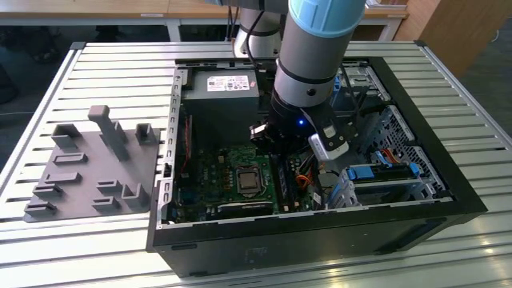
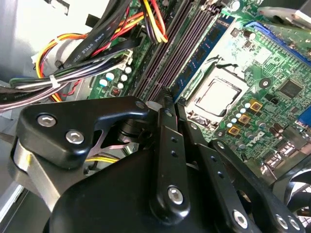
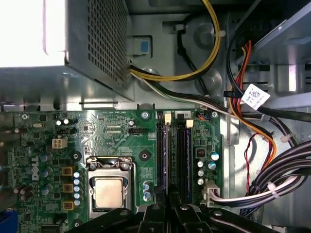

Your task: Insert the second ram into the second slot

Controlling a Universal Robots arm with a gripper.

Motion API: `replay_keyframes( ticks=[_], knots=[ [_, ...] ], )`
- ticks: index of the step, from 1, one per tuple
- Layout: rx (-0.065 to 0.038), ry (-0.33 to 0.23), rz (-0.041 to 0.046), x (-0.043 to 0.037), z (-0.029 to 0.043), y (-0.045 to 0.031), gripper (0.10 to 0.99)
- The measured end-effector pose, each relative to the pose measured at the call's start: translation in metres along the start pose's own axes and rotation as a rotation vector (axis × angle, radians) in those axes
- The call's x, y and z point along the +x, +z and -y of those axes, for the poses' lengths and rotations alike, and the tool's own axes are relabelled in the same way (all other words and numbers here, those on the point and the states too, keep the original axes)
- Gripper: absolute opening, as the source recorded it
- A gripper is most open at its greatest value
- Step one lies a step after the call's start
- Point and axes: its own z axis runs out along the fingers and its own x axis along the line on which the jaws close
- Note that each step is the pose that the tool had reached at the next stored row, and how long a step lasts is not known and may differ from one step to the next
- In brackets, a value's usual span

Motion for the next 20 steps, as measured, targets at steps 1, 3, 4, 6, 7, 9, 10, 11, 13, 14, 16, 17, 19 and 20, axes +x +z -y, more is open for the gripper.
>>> replay_keyframes(
  ticks=[1,3,4,6,7,9,10,11,13,14,16,17,19,20],
  knots=[
    [0.000,0.001,0.0000,0.0000,0.0007,0.0006,0.141],
    [0.000,0.001,0.0000,-0.0001,0.0013,0.0022,0.141],
    [0.000,0.001,-0.0001,-0.0001,0.0014,0.0031,0.141],
    [0.000,0.001,-0.0001,-0.0002,0.0019,0.0042,0.141],
    [0.000,0.001,-0.0001,-0.0003,0.0023,0.0048,0.141],
    [0.000,0.002,0.0000,-0.0003,0.0032,0.0055,0.141],
    [0.000,0.002,0.0000,-0.0003,0.0035,0.0057,0.141],
    [0.000,0.003,0.0000,-0.0003,0.0037,0.0061,0.141],
    [0.000,0.005,0.0000,-0.0005,0.0038,0.0069,0.141],
    [0.000,0.007,0.0000,-0.0006,0.0039,0.0072,0.141],
    [-0.001,0.008,0.0000,-0.0008,0.0039,0.0081,0.141],
    [-0.001,0.009,0.0001,-0.0010,0.0039,0.0087,0.141],
    [-0.001,0.009,0.0000,-0.0012,0.0039,0.0101,0.141],
    [-0.001,0.009,0.0000,-0.0012,0.0039,0.0108,0.141]
  ],
)
